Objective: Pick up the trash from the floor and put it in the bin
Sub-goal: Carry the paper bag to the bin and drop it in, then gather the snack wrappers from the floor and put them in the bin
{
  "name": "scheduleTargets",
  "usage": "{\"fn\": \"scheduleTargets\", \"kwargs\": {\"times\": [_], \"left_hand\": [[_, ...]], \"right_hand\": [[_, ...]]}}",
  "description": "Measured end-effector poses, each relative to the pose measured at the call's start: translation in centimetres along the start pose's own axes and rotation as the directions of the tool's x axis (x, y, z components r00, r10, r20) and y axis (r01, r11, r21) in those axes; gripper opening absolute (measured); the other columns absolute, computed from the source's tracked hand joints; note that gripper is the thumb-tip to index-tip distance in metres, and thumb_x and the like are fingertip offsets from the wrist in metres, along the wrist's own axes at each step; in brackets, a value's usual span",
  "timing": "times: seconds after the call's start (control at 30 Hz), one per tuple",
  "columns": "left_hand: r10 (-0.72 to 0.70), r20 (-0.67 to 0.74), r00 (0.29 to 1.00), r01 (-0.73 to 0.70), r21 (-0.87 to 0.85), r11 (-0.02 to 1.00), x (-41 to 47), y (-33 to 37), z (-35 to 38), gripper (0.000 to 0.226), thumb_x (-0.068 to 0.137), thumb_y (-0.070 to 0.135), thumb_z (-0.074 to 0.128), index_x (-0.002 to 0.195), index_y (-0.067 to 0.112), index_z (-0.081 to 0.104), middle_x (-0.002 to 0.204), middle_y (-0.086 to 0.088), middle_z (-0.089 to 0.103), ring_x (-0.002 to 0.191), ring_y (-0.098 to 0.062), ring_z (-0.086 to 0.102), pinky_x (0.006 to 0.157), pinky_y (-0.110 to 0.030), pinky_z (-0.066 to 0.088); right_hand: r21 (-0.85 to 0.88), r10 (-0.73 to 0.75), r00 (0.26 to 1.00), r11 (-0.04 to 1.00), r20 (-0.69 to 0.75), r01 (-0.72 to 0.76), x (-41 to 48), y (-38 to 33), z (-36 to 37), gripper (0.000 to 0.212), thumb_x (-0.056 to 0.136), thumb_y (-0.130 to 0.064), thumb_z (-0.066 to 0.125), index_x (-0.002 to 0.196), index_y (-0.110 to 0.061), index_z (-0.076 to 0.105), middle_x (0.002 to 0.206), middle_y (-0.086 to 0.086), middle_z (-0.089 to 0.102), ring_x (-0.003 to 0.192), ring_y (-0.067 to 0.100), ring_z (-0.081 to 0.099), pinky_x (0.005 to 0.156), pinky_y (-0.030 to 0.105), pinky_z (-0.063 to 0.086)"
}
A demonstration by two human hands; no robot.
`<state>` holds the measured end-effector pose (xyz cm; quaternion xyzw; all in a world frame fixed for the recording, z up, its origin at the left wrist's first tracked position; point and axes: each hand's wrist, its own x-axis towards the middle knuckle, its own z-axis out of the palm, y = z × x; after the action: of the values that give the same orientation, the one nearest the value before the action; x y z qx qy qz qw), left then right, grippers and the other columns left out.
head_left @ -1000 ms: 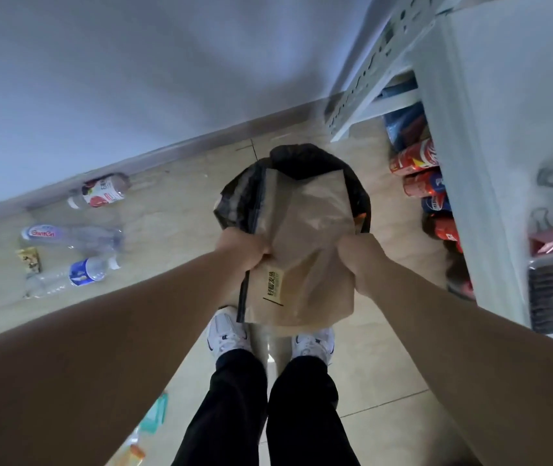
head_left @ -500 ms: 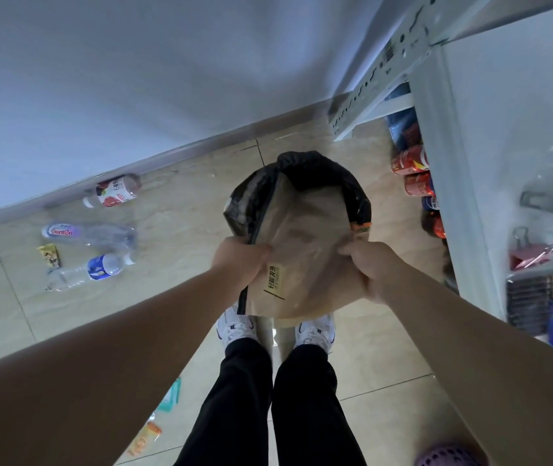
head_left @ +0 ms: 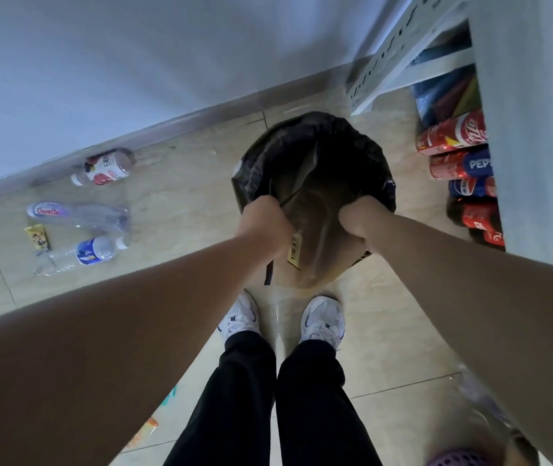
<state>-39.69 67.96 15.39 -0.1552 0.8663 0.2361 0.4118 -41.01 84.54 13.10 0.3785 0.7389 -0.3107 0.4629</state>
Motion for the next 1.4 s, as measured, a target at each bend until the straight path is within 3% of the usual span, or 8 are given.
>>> {"fn": "scheduleTargets", "kwargs": {"times": [0.13,0.33,0.47,0.57,0.7,1.0,1.17,1.4], "left_hand": [[0.004,0.013,1.0,-0.003,-0.06,0.998,-1.4,-0.7,-0.4,0.012,0.088,0.019,0.055,0.096,0.012,0.06,0.083,-0.007,0.063,0.063,-0.018,0.055,0.043,-0.026,0.033],[0.07,-0.024,0.997,-0.072,-0.131,0.989,-4.0,-2.0,-2.3,0.066,0.079,0.035,0.06,0.142,0.023,0.047,0.127,-0.003,0.065,0.094,-0.018,0.064,0.051,-0.015,0.035],[0.09,-0.014,0.996,-0.091,-0.076,0.993,-5.6,-3.7,-3.4,0.068,0.079,0.043,0.066,0.141,0.022,0.048,0.135,-0.008,0.06,0.096,-0.016,0.061,0.067,-0.021,0.039],[0.021,0.013,1.0,-0.02,-0.085,0.996,-6.7,-5.1,-4.5,0.08,0.077,0.048,0.07,0.147,0.022,0.042,0.145,-0.006,0.052,0.12,-0.022,0.058,0.081,-0.027,0.04],[-0.041,0.027,0.999,0.045,-0.156,0.987,-9.7,-7.6,-6.1,0.082,0.079,0.042,0.073,0.15,0.022,0.038,0.147,-0.005,0.051,0.117,-0.022,0.063,0.08,-0.029,0.047],[-0.205,-0.016,0.979,0.182,-0.402,0.897,-20.7,-17.1,-8.8,0.08,0.081,0.042,0.075,0.149,0.019,0.04,0.151,-0.003,0.049,0.135,-0.021,0.049,0.107,-0.035,0.042],[-0.329,-0.062,0.942,0.249,-0.525,0.814,-28.0,-24.2,-10.3,0.08,0.08,0.043,0.076,0.149,0.021,0.04,0.15,-0.004,0.05,0.129,-0.025,0.055,0.102,-0.034,0.043],[-0.46,-0.027,0.888,0.34,-0.636,0.693,-36.7,-34.4,-7.2,0.079,0.078,0.041,0.077,0.147,0.02,0.043,0.144,-0.008,0.056,0.125,-0.026,0.057,0.091,-0.029,0.042]], "right_hand": [[0.174,0.002,1.0,0.985,-0.027,0.003,-2.0,1.2,-0.3,0.053,0.091,-0.024,0.055,0.138,0.0,0.049,0.127,0.02,0.058,0.113,0.039,0.056,0.092,0.037,0.046],[0.061,-0.148,0.981,0.986,-0.13,0.156,-5.7,2.6,-1.5,0.05,0.084,-0.036,0.056,0.121,-0.002,0.057,0.101,0.011,0.057,0.091,0.032,0.054,0.071,0.033,0.036],[-0.116,-0.266,0.959,0.96,-0.096,0.255,-8.3,3.0,-1.6,0.058,0.085,-0.043,0.058,0.132,-0.009,0.053,0.119,0.01,0.063,0.108,0.034,0.06,0.078,0.033,0.041],[-0.215,-0.328,0.941,0.928,-0.081,0.305,-10.6,2.5,-1.7,0.068,0.084,-0.047,0.06,0.14,-0.009,0.048,0.133,0.012,0.061,0.119,0.035,0.058,0.088,0.038,0.047],[-0.334,-0.364,0.931,0.882,-0.031,0.334,-13.8,0.9,-1.5,0.077,0.082,-0.052,0.061,0.142,-0.008,0.044,0.141,0.013,0.055,0.126,0.036,0.053,0.095,0.042,0.045],[-0.662,-0.466,0.855,0.571,0.226,0.486,-23.0,-4.8,3.5,0.088,0.077,-0.061,0.063,0.145,-0.011,0.04,0.147,0.014,0.048,0.127,0.033,0.052,0.096,0.041,0.048],[-0.741,-0.438,0.808,0.369,0.394,0.561,-29.6,-7.3,10.1,0.075,0.072,-0.056,0.065,0.131,-0.012,0.051,0.132,0.015,0.06,0.114,0.032,0.058,0.091,0.037,0.05],[-0.768,-0.404,0.746,0.147,0.529,0.624,-36.9,-7.2,21.3,0.093,0.079,-0.055,0.07,0.152,-0.013,0.031,0.153,0.012,0.043,0.135,0.031,0.045,0.103,0.039,0.043]]}}
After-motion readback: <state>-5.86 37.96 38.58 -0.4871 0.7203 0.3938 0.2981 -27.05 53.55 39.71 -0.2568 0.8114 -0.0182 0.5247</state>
